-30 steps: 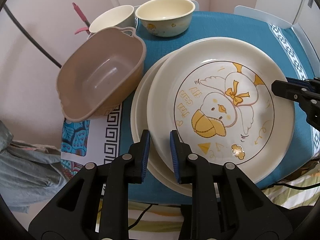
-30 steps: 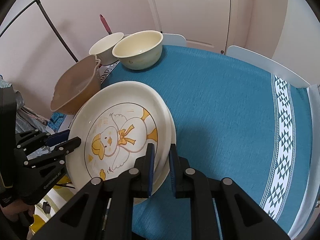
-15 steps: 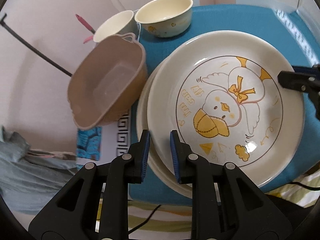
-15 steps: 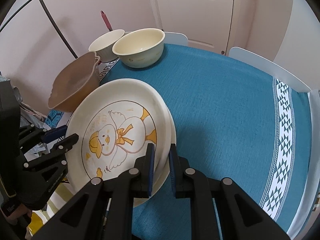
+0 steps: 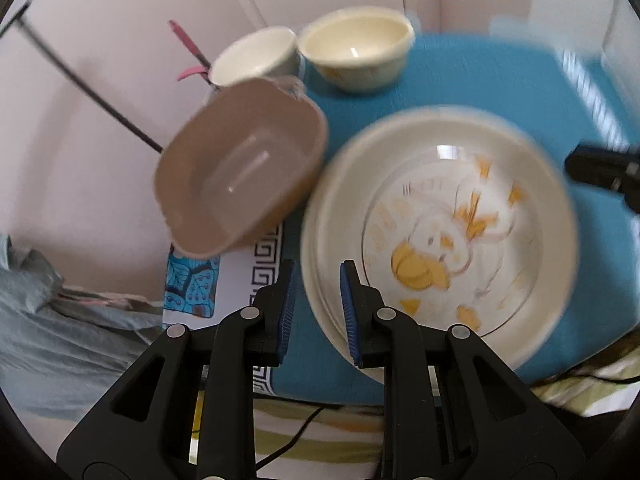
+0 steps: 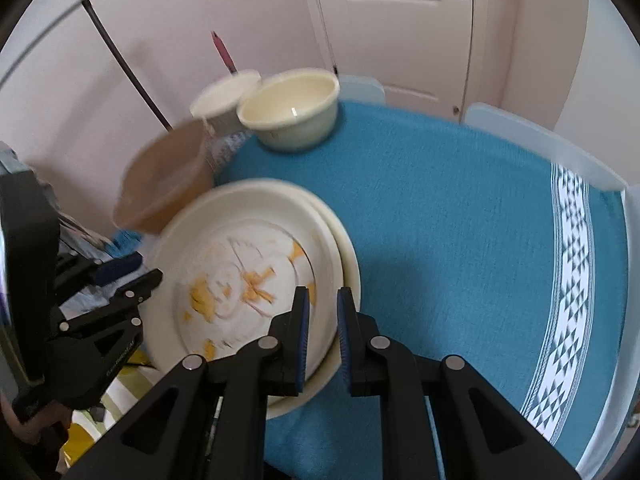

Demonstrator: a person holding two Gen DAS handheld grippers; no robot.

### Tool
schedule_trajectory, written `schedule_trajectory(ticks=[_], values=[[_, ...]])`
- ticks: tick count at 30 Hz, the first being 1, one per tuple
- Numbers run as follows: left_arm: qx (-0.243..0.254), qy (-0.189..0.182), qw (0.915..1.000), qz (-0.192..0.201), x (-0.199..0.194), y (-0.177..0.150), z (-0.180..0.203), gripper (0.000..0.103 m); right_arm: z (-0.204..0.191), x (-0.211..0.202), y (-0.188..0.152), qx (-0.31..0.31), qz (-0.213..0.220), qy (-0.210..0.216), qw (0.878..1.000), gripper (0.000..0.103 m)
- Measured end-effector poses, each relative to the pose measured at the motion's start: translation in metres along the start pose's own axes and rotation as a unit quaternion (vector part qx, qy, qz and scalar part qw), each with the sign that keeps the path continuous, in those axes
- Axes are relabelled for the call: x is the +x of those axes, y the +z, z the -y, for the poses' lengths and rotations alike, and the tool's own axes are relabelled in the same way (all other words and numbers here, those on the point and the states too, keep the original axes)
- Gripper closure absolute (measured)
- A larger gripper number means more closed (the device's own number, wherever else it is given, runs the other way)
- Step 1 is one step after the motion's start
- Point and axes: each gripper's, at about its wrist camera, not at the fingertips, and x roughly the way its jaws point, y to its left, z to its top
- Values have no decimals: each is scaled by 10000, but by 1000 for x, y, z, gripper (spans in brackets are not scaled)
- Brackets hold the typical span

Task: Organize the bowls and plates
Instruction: 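Grasp the rim of the taupe plastic basin with both grippers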

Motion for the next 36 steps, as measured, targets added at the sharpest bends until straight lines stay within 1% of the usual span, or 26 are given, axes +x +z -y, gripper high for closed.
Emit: schedule_trajectory(ticks=[1, 2, 3, 4, 5, 6, 7, 8, 9, 10, 11, 12, 14, 16, 18, 20, 22, 25, 28, 29, 31, 32, 34, 35, 36], values=[[-152, -94, 9998, 112, -6, 4, -8, 76, -1, -5, 5, -30, 64, 104, 9999, 90], [-391, -187, 9986, 305, -17, 8, -21, 72, -1, -12, 11, -72, 139, 221, 9996, 90], [-554, -191, 9973, 437, -25, 10, -29, 51, -2, -15, 15, -106, 184, 287, 9994, 90], [-756, -146, 9952, 610, -35, 13, -41, 20, -3, -20, 20, -158, 257, 359, 9989, 90], [-897, -77, 9928, 793, -44, 15, -49, 9, -6, -26, 27, -228, 358, 421, 9982, 86], [-1052, 43, 9886, 1073, -56, 16, -60, 0, -8, -30, 32, -293, 441, 481, 9974, 65], [-1114, 122, 9861, 1226, -64, 18, -65, 0, -11, -33, 37, -358, 514, 565, 9964, 24], [-1152, 205, 9845, 1305, -69, 21, -70, 0, -13, -36, 42, -451, 612, 672, 9948, 6], [-1185, 282, 9837, 1324, -72, 23, -74, 0, -15, -37, 46, -525, 669, 744, 9936, 0], [-1230, 278, 9835, 1299, -73, 26, -80, 0, -19, -37, 52, -643, 670, 793, 9925, 0], [-1304, 193, 9831, 1269, -72, 27, -84, 0, -23, -35, 60, -799, 603, 790, 9918, 0], [-1428, 49, 9821, 1229, -69, 27, -91, 0, -26, -33, 64, -902, 553, 768, 9914, 0], [-1745, -211, 9773, 1184, -63, 24, -104, 0, -37, -26, 78, -1214, 476, 754, 9886, 0], [-1981, -320, 9735, 1100, -54, 19, -118, 0, -46, -17, 88, -1338, 457, 731, 9872, 0], [-2163, -412, 9707, 963, -41, 16, -130, 1, -55, -3, 101, -1393, 328, 763, 9868, 0], [-2287, -463, 9685, 874, -28, 12, -137, 1, -65, 19, 111, -1454, 85, 897, 9853, 0], [-2423, -545, 9660, 721, -14, 9, -145, 2, -74, 39, 117, -1501, -148, 923, 9842, 0], [-2596, -751, 9614, 522, 9, 5, -155, 3, -85, 66, 123, -1519, -463, 1039, 9818, 0], [-2751, -920, 9567, 237, 37, 4, -162, 4, -94, 95, 125, -1621, -769, 1025, 9784, 0], [-2802, -1007, 9545, 161, 46, 3, -164, 6, -97, 104, 126, -1645, -853, 1039, 9772, 0], [-2893, -1204, 9496, 2, 63, 3, -165, 14, -100, 118, 127, -1606, -960, 1155, 9755, 0], [-2939, -1298, 9470, -74, 71, 3, -166, 17, -100, 123, 129, -1582, -1016, 1187, 9750, 1], [-3036, -1472, 9411, -224, 87, 4, -167, 28, -101, 139, 131, -1531, -1174, 1208, 9737, 10], [-3068, -1548, 9387, -285, 93, 4, -167, 31, -102, 146, 132, -1513, -1264, 1210, 9729, 14], [-3081, -1607, 9371, -330, 99, 5, -167, 36, -102, 151, 133, -1503, -1332, 1213, 9721, 22]])
